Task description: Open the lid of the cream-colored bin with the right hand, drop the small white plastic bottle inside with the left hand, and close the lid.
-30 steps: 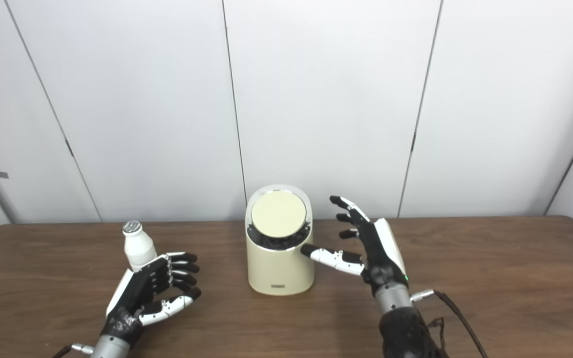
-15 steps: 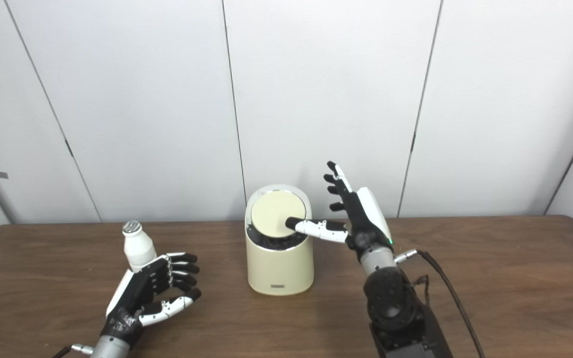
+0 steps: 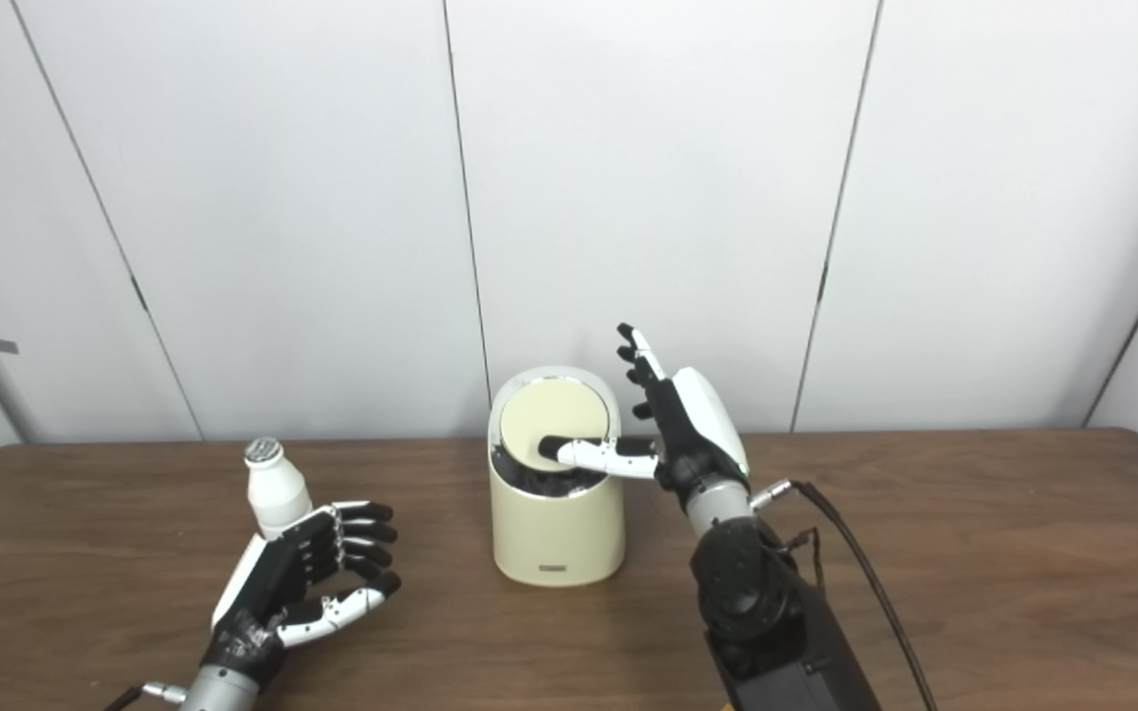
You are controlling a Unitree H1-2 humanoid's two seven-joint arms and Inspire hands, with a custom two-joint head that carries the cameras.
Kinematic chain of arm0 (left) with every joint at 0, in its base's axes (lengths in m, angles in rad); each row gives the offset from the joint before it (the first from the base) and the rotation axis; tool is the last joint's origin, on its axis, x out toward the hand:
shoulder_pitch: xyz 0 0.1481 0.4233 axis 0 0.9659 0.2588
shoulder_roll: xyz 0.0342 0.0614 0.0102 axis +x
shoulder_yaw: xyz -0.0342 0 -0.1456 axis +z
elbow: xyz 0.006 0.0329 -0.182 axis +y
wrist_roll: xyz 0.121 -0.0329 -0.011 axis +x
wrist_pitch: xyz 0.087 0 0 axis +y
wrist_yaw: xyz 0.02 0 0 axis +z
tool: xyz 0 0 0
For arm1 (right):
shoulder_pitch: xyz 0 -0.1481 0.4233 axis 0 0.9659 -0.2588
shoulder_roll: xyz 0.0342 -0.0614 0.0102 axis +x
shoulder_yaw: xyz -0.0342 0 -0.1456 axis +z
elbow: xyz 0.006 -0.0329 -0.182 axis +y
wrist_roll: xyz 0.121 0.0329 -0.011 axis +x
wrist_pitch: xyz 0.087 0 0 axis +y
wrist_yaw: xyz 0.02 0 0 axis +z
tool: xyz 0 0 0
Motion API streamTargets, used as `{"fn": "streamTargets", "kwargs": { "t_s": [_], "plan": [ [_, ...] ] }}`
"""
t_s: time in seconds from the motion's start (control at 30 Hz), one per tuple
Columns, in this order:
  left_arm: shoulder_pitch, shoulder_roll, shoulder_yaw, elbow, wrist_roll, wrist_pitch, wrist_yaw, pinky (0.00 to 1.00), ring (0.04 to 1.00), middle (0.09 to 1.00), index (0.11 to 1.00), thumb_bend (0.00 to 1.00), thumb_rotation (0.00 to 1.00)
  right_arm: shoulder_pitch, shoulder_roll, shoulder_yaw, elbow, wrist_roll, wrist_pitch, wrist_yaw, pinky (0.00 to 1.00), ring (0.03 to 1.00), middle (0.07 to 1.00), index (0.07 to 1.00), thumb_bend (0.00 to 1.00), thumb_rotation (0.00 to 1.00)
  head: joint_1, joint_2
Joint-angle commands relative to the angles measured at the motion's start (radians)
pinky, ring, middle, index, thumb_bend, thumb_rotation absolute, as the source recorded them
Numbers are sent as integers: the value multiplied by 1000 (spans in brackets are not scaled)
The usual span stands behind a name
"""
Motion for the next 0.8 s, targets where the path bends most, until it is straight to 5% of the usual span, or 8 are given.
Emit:
{"fn": "streamTargets", "kwargs": {
  "t_s": [0.0,0.3,0.77],
  "plan": [
    [46,-23,-12,28,-12,-5,1,531,581,650,688,582,0,-67,-10,7,-9,-20,-27,-11,804,906,927,979,825,439,1,1],
    [50,-24,-14,20,-4,-2,5,533,581,651,691,581,0,-81,-16,22,35,-26,-32,-15,773,892,919,961,829,365,0,4],
    [51,-21,-16,19,-6,1,0,539,584,649,687,583,0,-126,-30,24,106,-46,-30,-37,756,881,917,942,805,399,-4,5]
  ]
}}
